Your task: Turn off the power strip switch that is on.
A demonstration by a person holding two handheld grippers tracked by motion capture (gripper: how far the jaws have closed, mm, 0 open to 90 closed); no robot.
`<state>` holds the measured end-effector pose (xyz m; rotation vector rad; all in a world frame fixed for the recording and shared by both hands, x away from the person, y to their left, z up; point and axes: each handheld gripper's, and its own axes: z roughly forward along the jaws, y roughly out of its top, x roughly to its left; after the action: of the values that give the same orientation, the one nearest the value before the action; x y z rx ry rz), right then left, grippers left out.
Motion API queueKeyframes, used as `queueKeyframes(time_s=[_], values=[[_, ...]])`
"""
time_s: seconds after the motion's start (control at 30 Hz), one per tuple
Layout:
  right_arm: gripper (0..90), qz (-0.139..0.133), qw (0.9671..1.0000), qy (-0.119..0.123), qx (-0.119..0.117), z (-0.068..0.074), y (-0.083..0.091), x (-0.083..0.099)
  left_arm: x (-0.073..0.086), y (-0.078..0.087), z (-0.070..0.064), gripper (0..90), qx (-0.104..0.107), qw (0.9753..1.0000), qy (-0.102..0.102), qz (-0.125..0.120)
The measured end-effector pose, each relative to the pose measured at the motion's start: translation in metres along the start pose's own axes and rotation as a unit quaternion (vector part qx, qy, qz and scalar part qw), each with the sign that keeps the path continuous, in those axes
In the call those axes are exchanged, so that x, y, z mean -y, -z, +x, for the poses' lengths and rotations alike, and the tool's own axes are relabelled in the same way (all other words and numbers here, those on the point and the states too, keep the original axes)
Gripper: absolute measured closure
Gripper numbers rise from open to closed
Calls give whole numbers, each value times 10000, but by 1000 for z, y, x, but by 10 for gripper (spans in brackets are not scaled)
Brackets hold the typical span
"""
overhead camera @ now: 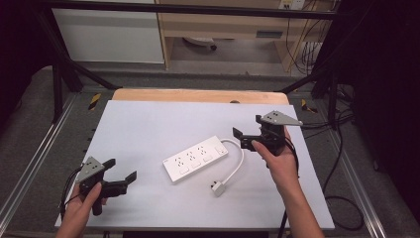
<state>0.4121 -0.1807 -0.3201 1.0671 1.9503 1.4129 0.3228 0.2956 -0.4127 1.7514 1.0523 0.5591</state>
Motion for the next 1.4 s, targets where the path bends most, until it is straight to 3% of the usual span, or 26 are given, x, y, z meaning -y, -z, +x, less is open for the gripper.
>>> queueKeyframes(time_s=[0.33,0.8,1.4], values=[[63,-31,9998,36,-197,9,-17,-3,-1,0,2,61,-71,9999,73,-43],[105,-63,9998,14,-186,11,-29,-1,-1,-1,2,55,-56,10000,78,-4],[409,-122,9996,213,-156,26,-45,1,-1,0,4,53,-98,9999,132,-34]])
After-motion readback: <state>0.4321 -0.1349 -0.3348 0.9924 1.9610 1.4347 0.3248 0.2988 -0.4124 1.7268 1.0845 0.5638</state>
